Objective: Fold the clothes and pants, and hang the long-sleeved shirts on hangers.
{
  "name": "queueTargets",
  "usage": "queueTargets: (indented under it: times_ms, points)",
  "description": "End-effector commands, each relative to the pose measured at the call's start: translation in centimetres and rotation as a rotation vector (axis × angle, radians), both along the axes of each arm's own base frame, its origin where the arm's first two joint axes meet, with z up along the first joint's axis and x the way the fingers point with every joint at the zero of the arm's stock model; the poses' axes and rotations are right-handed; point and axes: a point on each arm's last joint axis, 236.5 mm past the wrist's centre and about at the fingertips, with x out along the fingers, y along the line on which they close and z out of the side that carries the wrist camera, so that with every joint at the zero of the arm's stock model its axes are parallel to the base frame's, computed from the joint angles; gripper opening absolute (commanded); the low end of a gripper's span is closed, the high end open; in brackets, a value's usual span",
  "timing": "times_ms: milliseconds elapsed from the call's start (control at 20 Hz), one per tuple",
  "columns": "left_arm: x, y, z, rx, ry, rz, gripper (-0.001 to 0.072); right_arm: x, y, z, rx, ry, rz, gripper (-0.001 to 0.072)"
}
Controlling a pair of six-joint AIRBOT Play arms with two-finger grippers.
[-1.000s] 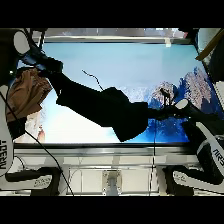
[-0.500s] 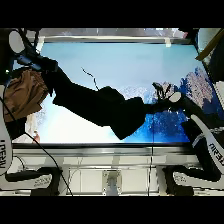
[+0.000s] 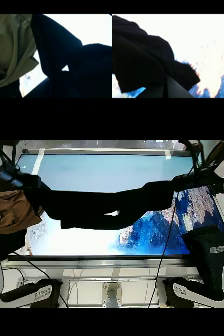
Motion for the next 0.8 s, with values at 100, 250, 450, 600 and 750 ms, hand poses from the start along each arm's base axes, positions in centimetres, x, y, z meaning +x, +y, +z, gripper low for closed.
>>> queueTargets:
  times_ms: [100, 250, 450, 600, 750]
  points:
    - [-8.1, 2.1, -10.4, -0.008, 0.220, 0.078, 0.0008, -12.1, 2.0, -13.1, -0.047, 0.566, 0.130, 0.0019]
    - [-12.2, 3.3, -15.9, -0.011, 0.309, 0.111, 0.0008, -19.1, 1.3, -19.4, -0.057, 0.828, 0.119, 0.0067]
    - [-12.6, 3.5, -16.9, -0.017, 0.305, 0.132, 0.0008, -17.8, -0.4, -18.3, -0.133, 0.762, 0.108, 0.0480]
    - [-11.6, 3.5, -16.7, -0.017, 0.264, 0.124, 0.0009, -8.8, -2.8, -13.5, -0.205, 0.410, 0.027, 0.0478]
    - [-11.6, 3.5, -16.7, -0.021, 0.261, 0.134, 0.0008, -1.1, -3.4, -12.1, 0.012, 0.211, -0.157, 0.0477]
